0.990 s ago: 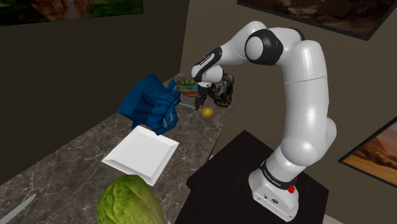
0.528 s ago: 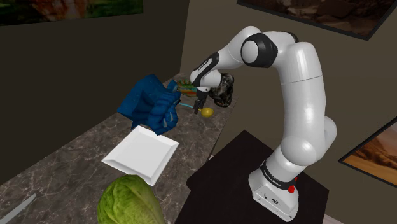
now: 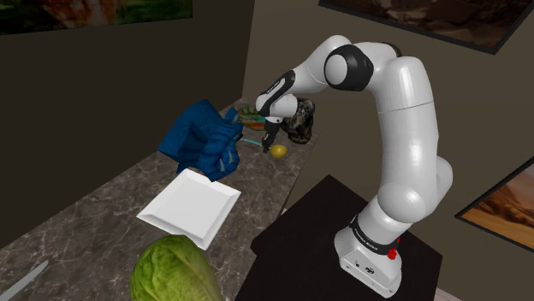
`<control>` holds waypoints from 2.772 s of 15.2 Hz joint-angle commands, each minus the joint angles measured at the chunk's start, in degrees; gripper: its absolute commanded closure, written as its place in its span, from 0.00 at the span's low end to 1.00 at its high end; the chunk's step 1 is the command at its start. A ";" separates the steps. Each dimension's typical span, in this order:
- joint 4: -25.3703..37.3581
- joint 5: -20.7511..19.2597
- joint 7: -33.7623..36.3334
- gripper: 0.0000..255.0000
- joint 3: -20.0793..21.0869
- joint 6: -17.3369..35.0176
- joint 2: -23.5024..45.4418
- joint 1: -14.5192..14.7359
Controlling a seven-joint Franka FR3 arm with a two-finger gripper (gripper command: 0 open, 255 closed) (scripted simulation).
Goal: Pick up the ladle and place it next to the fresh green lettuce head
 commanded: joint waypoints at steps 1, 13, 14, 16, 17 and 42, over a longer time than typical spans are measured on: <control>-0.05 0.01 0.00 1.00 0.07 -0.04 0.05 0.04; -1.02 -0.77 0.61 1.00 -0.63 -2.27 -3.19 0.54; -1.18 -0.94 0.75 1.00 -0.77 -2.74 -3.82 0.64; -1.46 -1.28 1.01 1.00 -1.04 -3.69 -5.07 0.83; -1.58 -1.45 1.15 1.00 -1.17 -4.18 -5.68 0.92; -0.46 -5.80 4.66 1.00 -3.68 -18.02 -18.82 2.57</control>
